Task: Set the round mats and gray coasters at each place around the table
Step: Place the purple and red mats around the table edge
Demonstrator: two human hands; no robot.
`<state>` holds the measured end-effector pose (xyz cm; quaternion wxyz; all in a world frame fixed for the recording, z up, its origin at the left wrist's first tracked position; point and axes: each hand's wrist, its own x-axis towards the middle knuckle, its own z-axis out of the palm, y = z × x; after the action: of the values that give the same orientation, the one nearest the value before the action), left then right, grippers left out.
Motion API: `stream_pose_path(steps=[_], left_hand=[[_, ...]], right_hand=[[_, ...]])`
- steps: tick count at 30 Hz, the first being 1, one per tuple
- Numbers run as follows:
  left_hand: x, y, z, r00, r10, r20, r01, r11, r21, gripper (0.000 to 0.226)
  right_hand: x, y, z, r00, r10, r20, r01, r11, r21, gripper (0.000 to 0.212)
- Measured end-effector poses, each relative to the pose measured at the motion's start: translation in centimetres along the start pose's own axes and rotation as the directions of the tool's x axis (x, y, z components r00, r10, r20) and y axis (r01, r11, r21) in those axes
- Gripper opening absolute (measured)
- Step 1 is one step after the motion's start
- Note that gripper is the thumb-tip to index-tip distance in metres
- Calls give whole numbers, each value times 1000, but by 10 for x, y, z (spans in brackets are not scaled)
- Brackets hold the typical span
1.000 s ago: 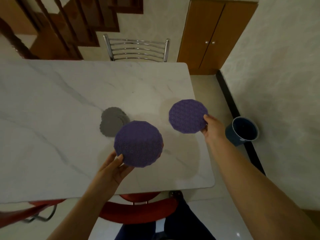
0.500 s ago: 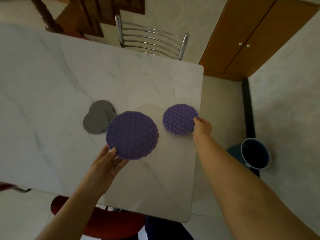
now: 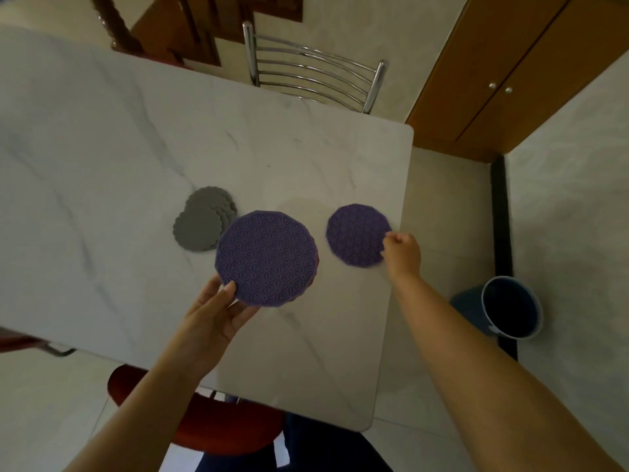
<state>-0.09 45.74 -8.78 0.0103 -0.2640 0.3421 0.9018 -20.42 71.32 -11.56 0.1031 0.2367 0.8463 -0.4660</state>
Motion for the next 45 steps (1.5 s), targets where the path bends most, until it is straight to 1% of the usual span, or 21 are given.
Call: stream_pose_path(steps=[3, 5, 7, 8, 9, 10, 11, 13, 16, 19, 22, 25, 28, 31, 34, 35, 37, 40, 45], left_hand=[[-5, 3, -5, 1000, 1, 12, -1, 1000, 10, 39], [-8, 6, -11, 1000, -1, 20, 1, 1000, 11, 39], [-12, 10, -19, 999, -13, 35, 13, 1000, 20, 38], [-13, 13, -24, 999, -19, 51, 18, 999, 27, 37], [-15, 16, -29, 997, -24, 71, 22, 999, 35, 37], [-17, 20, -35, 996, -29, 87, 25, 999, 40, 38], [-18, 24, -42, 994, -35, 100, 31, 999, 44, 38], [-22, 37, -57, 991, -55, 125, 47, 997, 68, 37], [-31, 59, -80, 983, -99, 152, 80, 989, 123, 39], [-45, 81, -103, 976, -142, 163, 119, 983, 143, 43], [-56, 102, -121, 970, -180, 165, 153, 974, 165, 42], [-66, 120, -134, 966, -199, 164, 168, 968, 185, 41], [-71, 131, -145, 962, -213, 172, 180, 965, 188, 40], [-77, 132, -150, 958, -230, 172, 197, 962, 191, 38], [-82, 130, -153, 960, -229, 159, 202, 965, 169, 33], [-83, 130, -153, 960, -228, 164, 201, 965, 167, 31], [-84, 132, -153, 958, -226, 176, 195, 964, 180, 32], [-86, 134, -153, 962, -213, 173, 178, 964, 196, 38], [-87, 139, -153, 982, -140, 128, 109, 969, 223, 40]], right_hand=[[-44, -14, 8, 978, -142, 153, 118, 980, 158, 23], [-83, -26, 16, 914, -256, 314, 203, 960, 192, 26], [-119, -38, 25, 814, -348, 466, 294, 938, 186, 34], [-134, -41, 30, 771, -386, 506, 351, 921, 167, 32], [-146, -43, 36, 743, -419, 522, 415, 900, 133, 26], [-158, -45, 42, 734, -444, 513, 477, 876, 76, 29], [-168, -46, 46, 735, -464, 494, 525, 851, 18, 35], [-188, -48, 53, 764, -482, 429, 552, 833, -47, 41], [-223, -48, 67, 811, -495, 313, 525, 851, -15, 35], [-256, -50, 85, 865, -466, 186, 483, 873, -59, 37], [-285, -52, 102, 865, -490, 110, 500, 860, -103, 36], [-310, -55, 117, 849, -517, 112, 527, 842, -114, 43], [-327, -55, 124, 863, -494, 100, 503, 860, -89, 46], [-335, -53, 125, 887, -455, 77, 456, 890, -2, 38], [-335, -56, 122, 951, -294, 99, 273, 945, 180, 26], [-333, -57, 121, 961, -257, 105, 232, 951, 205, 23], [-330, -58, 119, 965, -239, 113, 213, 957, 198, 17], [-327, -58, 119, 964, -239, 119, 213, 956, 201, 14], [-321, -61, 115, 965, -199, 174, 142, 945, 294, 15]])
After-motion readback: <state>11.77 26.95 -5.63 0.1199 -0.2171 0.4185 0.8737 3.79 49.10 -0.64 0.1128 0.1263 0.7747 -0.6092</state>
